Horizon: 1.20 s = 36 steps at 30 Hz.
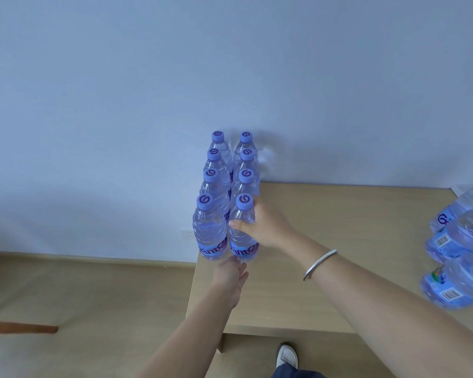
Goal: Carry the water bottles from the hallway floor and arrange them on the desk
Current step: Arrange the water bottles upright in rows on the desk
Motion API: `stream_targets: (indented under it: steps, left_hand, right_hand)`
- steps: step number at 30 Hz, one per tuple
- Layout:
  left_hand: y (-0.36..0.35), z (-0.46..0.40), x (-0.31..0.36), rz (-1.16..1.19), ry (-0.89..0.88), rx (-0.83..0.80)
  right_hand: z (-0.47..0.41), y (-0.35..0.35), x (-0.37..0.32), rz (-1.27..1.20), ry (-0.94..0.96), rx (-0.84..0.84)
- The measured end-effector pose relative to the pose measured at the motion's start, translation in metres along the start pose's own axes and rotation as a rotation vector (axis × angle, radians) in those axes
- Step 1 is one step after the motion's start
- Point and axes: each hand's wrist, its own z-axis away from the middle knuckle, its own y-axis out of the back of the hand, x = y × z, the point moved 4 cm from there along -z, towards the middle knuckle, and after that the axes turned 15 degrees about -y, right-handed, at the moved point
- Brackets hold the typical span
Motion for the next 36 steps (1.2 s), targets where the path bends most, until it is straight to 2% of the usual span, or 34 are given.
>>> stream_targets:
  steps: [16,19,24,28,30,36]
  left_hand:
    - [0.000,-0.004,-0.001,0.046,0.023,-0.009]
    - [0.002,-0.001,-0.004,-0.031,0.021,-0.045]
    - [-0.007,0.018,-0.016,-0.276,0.059,-0.239]
    - [-0.021,0.027,-0.030,-0.454,-0.020,-0.316]
    - [-0.035,0.034,-0.037,-0.513,-0.018,-0.373]
    - [-0.099,0.053,-0.054,-0.646,-0.033,-0.602]
  right_hand:
    - [0.003,-0.002,0.008,-0.063,-0.027,-0.032]
    - [0.005,-0.003,0.013,-0.125,-0.076,-0.047]
    - [0.032,0.014,0.037,-0.177,-0.123,-0.043]
    - [0.067,0.054,0.075,-0.248,-0.184,0.109]
    - [0.086,0.083,0.098,-0.312,-0.206,0.242]
    - [0.156,0.164,0.178,-0.389,-0.346,0.939]
